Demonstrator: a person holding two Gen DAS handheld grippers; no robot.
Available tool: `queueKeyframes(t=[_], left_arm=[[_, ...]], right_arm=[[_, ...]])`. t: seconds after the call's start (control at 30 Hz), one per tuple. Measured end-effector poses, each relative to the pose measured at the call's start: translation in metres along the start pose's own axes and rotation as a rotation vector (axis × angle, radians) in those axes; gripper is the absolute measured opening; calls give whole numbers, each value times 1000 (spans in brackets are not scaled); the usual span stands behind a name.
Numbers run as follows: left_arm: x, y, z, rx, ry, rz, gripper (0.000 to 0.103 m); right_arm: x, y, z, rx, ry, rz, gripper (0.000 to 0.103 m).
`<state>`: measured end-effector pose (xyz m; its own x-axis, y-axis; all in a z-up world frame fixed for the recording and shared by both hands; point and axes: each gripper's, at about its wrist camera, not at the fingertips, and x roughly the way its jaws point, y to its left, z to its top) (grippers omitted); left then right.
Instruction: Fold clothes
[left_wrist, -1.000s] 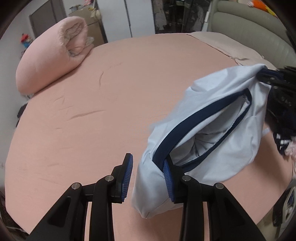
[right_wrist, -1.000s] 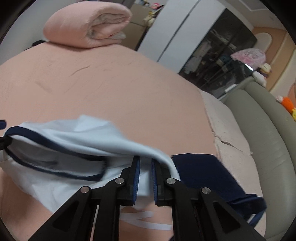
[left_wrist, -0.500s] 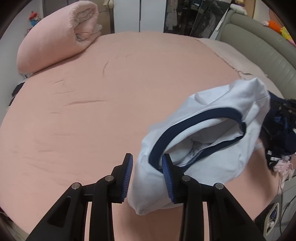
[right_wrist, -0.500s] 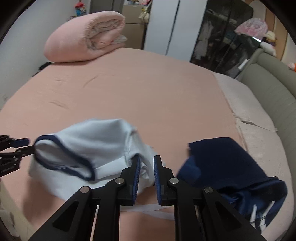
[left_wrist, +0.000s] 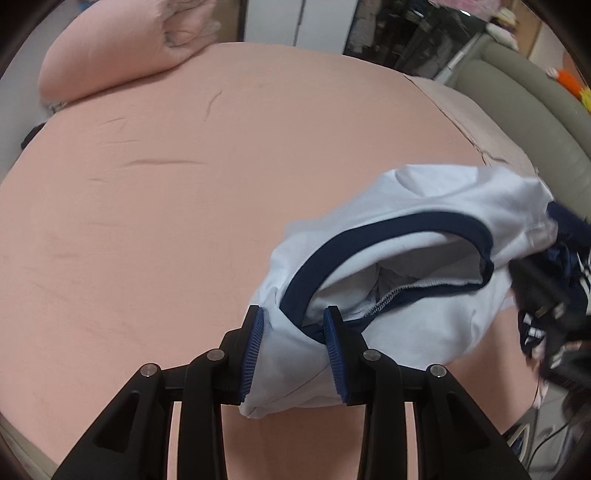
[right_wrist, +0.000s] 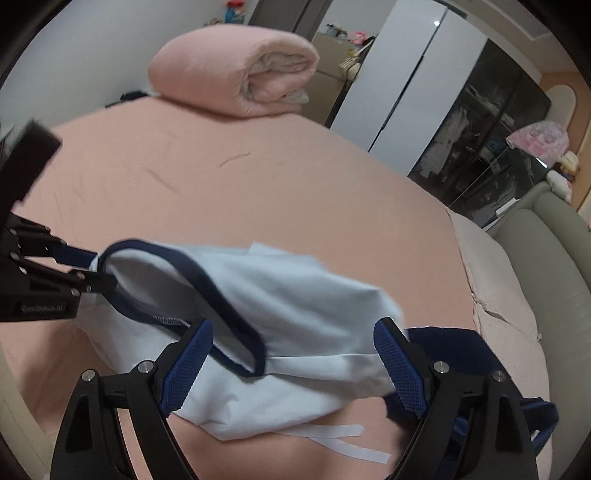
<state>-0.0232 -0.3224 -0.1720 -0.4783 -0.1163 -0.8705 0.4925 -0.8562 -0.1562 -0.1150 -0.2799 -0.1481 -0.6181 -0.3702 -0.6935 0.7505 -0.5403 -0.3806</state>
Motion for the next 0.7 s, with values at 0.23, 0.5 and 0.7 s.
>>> queueKeyframes(t=[0.23,0.5,0.7], left_arm=[[10,0,-5,-2,4,-23,62],[30,15,-4,-22,28,34,64],[14,3,-7,65,-36,92,64]], right_arm=[[29,32,-3,-142,-6,-141,89],[50,38,-1,-213,-10,-333,89],[43,14,-1,-154,-8,-475,89]])
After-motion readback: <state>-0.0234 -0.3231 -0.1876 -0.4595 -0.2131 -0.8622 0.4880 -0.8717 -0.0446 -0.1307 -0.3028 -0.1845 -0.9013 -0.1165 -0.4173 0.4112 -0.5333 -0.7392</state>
